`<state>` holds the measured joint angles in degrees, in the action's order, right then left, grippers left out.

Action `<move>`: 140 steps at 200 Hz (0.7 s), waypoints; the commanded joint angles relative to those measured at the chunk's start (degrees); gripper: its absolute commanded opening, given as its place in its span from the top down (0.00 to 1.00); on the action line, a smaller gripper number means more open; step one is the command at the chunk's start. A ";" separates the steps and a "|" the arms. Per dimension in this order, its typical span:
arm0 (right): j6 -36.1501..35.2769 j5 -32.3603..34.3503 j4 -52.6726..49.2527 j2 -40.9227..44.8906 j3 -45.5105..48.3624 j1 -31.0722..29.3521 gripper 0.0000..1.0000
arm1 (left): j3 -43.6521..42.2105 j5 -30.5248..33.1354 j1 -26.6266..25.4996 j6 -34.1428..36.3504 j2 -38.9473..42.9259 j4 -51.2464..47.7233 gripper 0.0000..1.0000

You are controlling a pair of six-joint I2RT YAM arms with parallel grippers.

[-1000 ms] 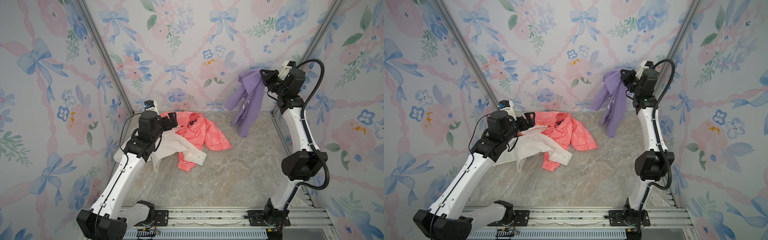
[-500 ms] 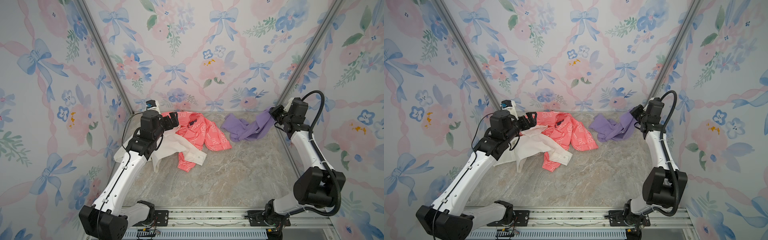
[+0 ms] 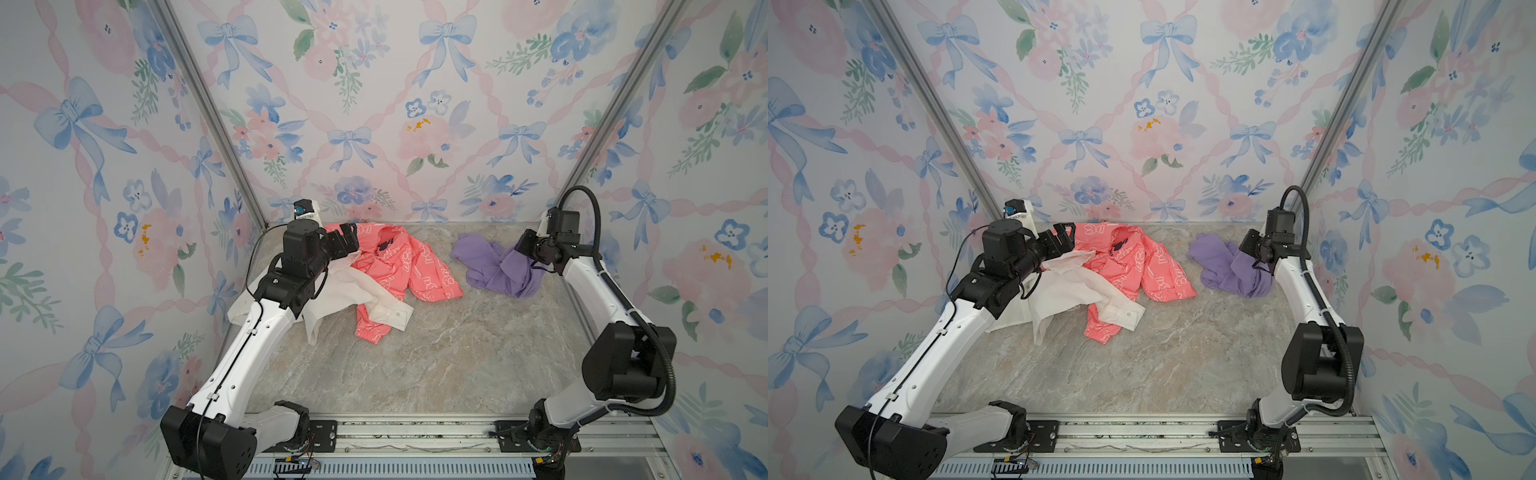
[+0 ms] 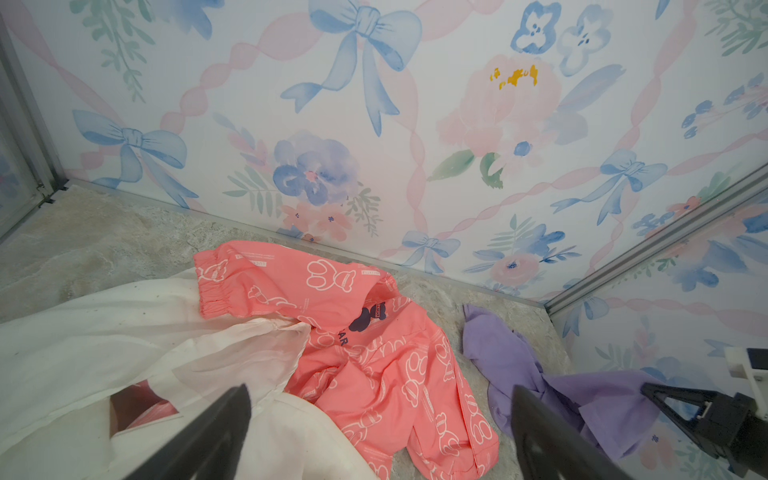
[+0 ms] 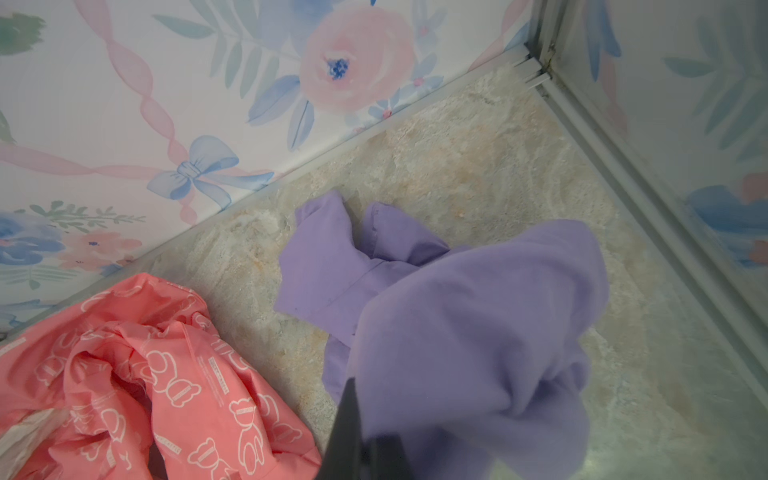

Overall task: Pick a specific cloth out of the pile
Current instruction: 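Lower the purple shirt onto the clear table and press it down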

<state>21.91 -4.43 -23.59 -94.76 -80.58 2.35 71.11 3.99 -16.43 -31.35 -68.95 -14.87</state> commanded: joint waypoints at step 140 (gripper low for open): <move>1.19 -4.52 -18.70 -26.20 -11.55 -6.09 0.70 | -5.19 2.33 0.56 -1.44 5.36 0.73 0.02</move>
<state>22.90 -8.14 -38.13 -120.14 -90.56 -4.19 66.50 5.61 -16.12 -32.16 -64.16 -14.72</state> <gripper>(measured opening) 0.251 0.979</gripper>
